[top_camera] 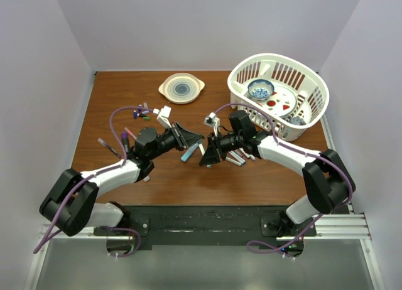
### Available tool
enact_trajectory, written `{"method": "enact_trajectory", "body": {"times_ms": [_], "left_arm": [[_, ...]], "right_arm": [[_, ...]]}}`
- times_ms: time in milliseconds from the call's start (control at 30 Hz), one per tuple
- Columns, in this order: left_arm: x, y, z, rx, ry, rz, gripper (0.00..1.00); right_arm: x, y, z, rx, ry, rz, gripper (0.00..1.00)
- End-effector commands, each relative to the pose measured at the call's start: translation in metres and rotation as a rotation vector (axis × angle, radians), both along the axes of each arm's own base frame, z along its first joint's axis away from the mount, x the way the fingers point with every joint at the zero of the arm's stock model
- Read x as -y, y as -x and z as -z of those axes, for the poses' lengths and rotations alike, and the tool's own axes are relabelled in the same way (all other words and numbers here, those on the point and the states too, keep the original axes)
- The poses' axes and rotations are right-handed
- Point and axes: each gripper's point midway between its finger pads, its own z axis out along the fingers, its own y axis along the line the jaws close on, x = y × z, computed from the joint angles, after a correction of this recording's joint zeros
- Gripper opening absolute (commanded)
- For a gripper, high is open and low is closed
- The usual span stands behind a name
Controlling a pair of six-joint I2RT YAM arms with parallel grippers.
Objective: Open the pen caps
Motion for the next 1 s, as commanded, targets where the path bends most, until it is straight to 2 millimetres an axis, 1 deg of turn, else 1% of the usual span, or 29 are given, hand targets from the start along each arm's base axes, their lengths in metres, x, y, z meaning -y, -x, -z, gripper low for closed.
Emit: {"method": "enact_trajectory", "body": {"times_ms": [0,33,67,100,133,233,267,367,433,467,500,533,567,633,667,700,733,767,800,833,867,933,967], "left_arm": [[0.009,0.013,-0.021,0.095,0.050,0.086,0.00],[0.009,0.014,-0.019,0.088,0.047,0.094,0.00],[0.009,0.015,-0.016,0.083,0.046,0.097,0.00],[0.009,0.016,-0.015,0.081,0.048,0.100,0.00],[0.009,0.017,-0.014,0.080,0.049,0.103,0.00],[0.010,0.020,-0.010,0.071,0.052,0.115,0.00],[0.011,0.021,-0.009,0.068,0.054,0.118,0.00],[0.013,0.021,-0.007,0.063,0.057,0.129,0.00],[0.014,0.022,-0.005,0.058,0.059,0.135,0.00],[0.015,0.021,-0.007,0.063,0.065,0.136,0.00],[0.016,0.021,-0.008,0.066,0.068,0.140,0.00],[0.017,0.019,-0.010,0.071,0.069,0.141,0.00],[0.017,0.016,-0.012,0.074,0.068,0.138,0.00],[0.013,0.002,-0.016,0.101,0.035,0.099,0.00],[0.003,-0.018,-0.022,0.099,0.010,0.044,0.00],[-0.006,-0.032,-0.030,0.132,-0.006,-0.009,0.00],[-0.016,-0.047,-0.048,0.163,0.000,-0.052,0.00],[-0.040,-0.068,-0.052,0.159,-0.011,-0.129,0.00],[-0.053,-0.079,-0.061,0.170,-0.006,-0.174,0.00],[-0.064,-0.090,-0.078,0.201,0.003,-0.208,0.00],[-0.087,-0.104,-0.083,0.200,-0.004,-0.269,0.00],[-0.102,-0.115,-0.100,0.229,0.002,-0.299,0.00],[-0.115,-0.120,-0.103,0.231,0.003,-0.326,0.00]], "right_arm": [[-0.003,-0.012,-0.019,0.068,-0.035,-0.011,0.26],[-0.001,-0.014,-0.021,0.072,-0.039,-0.005,0.37],[0.001,-0.016,-0.023,0.072,-0.042,-0.001,0.50],[0.004,-0.018,-0.025,0.068,-0.049,0.004,0.55],[0.005,-0.020,-0.029,0.078,-0.056,0.009,0.58],[0.010,-0.027,-0.034,0.082,-0.067,0.043,0.56],[0.011,-0.028,-0.036,0.080,-0.073,0.052,0.52],[0.014,-0.032,-0.037,0.075,-0.073,0.073,0.50],[0.013,-0.030,-0.038,0.065,-0.082,0.066,0.43],[0.012,-0.028,-0.038,0.054,-0.093,0.056,0.34],[0.010,-0.025,-0.038,0.043,-0.101,0.040,0.06],[0.009,-0.018,-0.039,0.021,-0.118,0.007,0.00],[0.007,-0.015,-0.040,0.010,-0.123,-0.010,0.00],[0.000,-0.002,-0.037,-0.009,-0.123,-0.057,0.00],[-0.002,0.004,-0.034,-0.010,-0.114,-0.076,0.00],[-0.009,0.014,-0.031,-0.016,-0.108,-0.108,0.00],[-0.011,0.017,-0.028,-0.016,-0.104,-0.122,0.00],[-0.012,0.021,-0.025,-0.029,-0.096,-0.132,0.00],[-0.015,0.024,-0.019,-0.042,-0.085,-0.144,0.00],[-0.015,0.025,-0.018,-0.047,-0.083,-0.150,0.00],[-0.015,0.025,-0.016,-0.054,-0.077,-0.150,0.00],[-0.016,0.025,-0.014,-0.054,-0.070,-0.149,0.00],[-0.015,0.025,-0.013,-0.055,-0.068,-0.150,0.00]]}}
